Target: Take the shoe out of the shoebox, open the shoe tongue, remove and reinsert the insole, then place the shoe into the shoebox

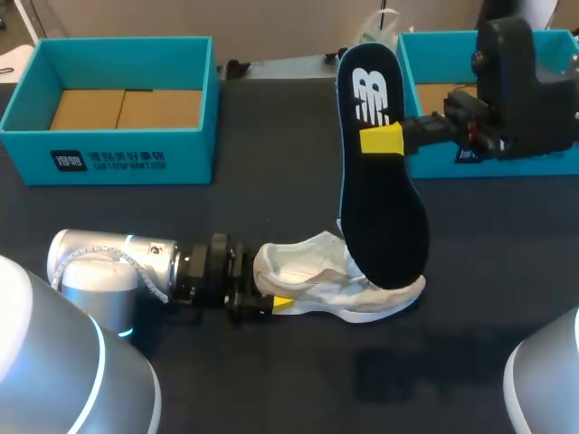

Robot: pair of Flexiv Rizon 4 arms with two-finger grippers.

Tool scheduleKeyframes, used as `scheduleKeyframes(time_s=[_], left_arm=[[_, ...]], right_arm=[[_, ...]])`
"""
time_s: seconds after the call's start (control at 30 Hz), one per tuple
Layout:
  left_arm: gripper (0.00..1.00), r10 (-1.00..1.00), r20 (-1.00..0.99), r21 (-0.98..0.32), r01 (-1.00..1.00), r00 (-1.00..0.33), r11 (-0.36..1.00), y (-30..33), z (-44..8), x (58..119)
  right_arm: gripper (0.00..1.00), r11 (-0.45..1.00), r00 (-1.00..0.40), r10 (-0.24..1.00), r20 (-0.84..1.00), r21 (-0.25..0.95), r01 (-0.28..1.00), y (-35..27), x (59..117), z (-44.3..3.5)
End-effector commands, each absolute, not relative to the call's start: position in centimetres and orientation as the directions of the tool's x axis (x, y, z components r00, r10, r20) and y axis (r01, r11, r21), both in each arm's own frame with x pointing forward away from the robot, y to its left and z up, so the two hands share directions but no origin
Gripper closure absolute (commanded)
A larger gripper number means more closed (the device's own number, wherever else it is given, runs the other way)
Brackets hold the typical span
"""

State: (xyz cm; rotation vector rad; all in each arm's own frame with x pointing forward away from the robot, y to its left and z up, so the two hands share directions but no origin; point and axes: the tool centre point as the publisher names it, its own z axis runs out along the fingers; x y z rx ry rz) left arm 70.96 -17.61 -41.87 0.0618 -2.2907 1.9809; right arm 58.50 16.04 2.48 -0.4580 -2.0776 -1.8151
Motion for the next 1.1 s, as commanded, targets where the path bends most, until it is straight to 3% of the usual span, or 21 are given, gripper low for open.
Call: scheduleKeyframes(time_s=[0.03,0.57,0.6,0.63,0.67,0.7,1.1], left_arm=[[1.00,0.041,0.111,-0.984,-0.104,-0.993,0.146,-17.7,-41.9,70.9],[0.97,0.049,0.101,-0.985,-0.093,-0.994,0.148,-17.7,-41.6,71.3],[0.68,0.046,0.098,-0.985,-0.090,-0.994,0.150,-17.7,-41.6,71.3],[0.48,0.045,0.097,-0.984,-0.089,-0.994,0.152,-17.6,-41.5,71.4],[0.12,0.043,0.102,-0.984,-0.094,-0.994,0.153,-17.6,-41.4,71.5],[0.00,0.034,0.095,-0.984,-0.088,-0.995,0.152,-17.6,-41.4,71.6],[0.00,0.069,0.071,-0.978,-0.056,-0.995,0.203,-15.9,-41.0,71.8]], right_arm=[[1.00,0.110,-0.890,0.027,0.455,0.884,0.455,15.7,57.7,2.2],[1.00,0.110,-0.890,0.027,0.455,0.884,0.455,15.7,57.7,2.2],[1.00,0.110,-0.890,0.027,0.455,0.884,0.455,15.7,57.7,2.2],[1.00,0.110,-0.890,0.027,0.455,0.884,0.455,15.7,57.7,2.2],[1.00,0.110,-0.890,0.027,0.455,0.884,0.455,15.7,57.7,2.2],[1.00,0.110,-0.890,0.027,0.455,0.884,0.455,15.7,57.7,2.2],[1.00,0.110,-0.890,0.027,0.455,0.884,0.455,15.7,57.7,2.2]])
